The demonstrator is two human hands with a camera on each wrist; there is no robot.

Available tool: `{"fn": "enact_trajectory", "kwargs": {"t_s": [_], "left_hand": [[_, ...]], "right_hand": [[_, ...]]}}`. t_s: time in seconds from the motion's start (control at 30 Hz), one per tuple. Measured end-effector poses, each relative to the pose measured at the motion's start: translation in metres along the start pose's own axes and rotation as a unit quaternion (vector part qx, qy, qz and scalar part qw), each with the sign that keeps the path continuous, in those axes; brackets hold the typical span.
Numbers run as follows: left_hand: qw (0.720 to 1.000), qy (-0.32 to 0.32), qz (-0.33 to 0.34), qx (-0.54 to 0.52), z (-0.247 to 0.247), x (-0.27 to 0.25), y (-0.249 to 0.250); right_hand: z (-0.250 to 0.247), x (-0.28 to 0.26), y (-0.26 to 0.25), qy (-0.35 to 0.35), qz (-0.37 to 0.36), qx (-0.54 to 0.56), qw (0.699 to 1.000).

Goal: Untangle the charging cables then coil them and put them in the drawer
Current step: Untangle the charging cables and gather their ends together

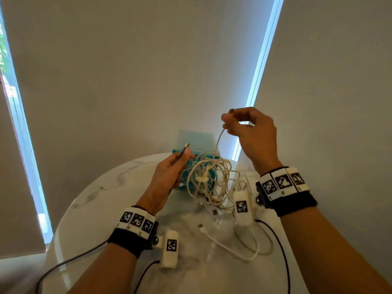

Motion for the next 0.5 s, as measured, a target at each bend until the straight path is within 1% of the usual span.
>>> {"fn": "enact_trajectory", "kwargs": {"t_s": [0.03, 0.07, 0.1, 0.17, 0.23, 0.3, 0.4, 0.5], "left_hand": [[1.0, 0.0, 0.0, 0.007, 0.001, -0.001, 0.001], [1.0, -0.002, -0.002, 0.014, 0.002, -0.002, 0.003], [1.0, -0.005, -0.001, 0.018, 0.003, -0.003, 0.004], [1.0, -0.008, 0.004, 0.018, 0.006, -0.005, 0.004], [0.999, 0.002, 0.017, 0.038, 0.007, -0.006, 0.005], [0.997, -0.002, 0.022, 0.079, 0.01, -0.007, 0.006], [0.988, -0.049, 0.01, 0.144, 0.014, -0.01, 0.004], [0.971, -0.132, -0.028, 0.2, 0.017, -0.013, -0.001]], "right_hand": [[0.005, -0.003, 0.006, -0.041, 0.012, -0.033, 0.999], [0.008, -0.009, 0.013, -0.065, 0.02, -0.055, 0.996], [0.008, -0.015, 0.019, -0.065, 0.023, -0.053, 0.996], [0.005, -0.027, 0.032, -0.04, 0.035, 0.008, 0.999], [0.007, -0.044, 0.048, -0.052, 0.065, 0.073, 0.994], [0.012, -0.057, 0.066, -0.062, 0.105, 0.117, 0.986], [0.009, -0.061, 0.087, -0.028, 0.154, 0.173, 0.972], [0.003, -0.056, 0.097, -0.005, 0.171, 0.202, 0.964]]}}
Point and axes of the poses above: each hand's wrist, its own x-axis towards the middle knuckle, its own z-axis out of the palm, y = z × x, the point moved 5 cm from there along x, towards the middle knuckle, and after that the axes turned 3 degrees about z, right-handed, at the moved point
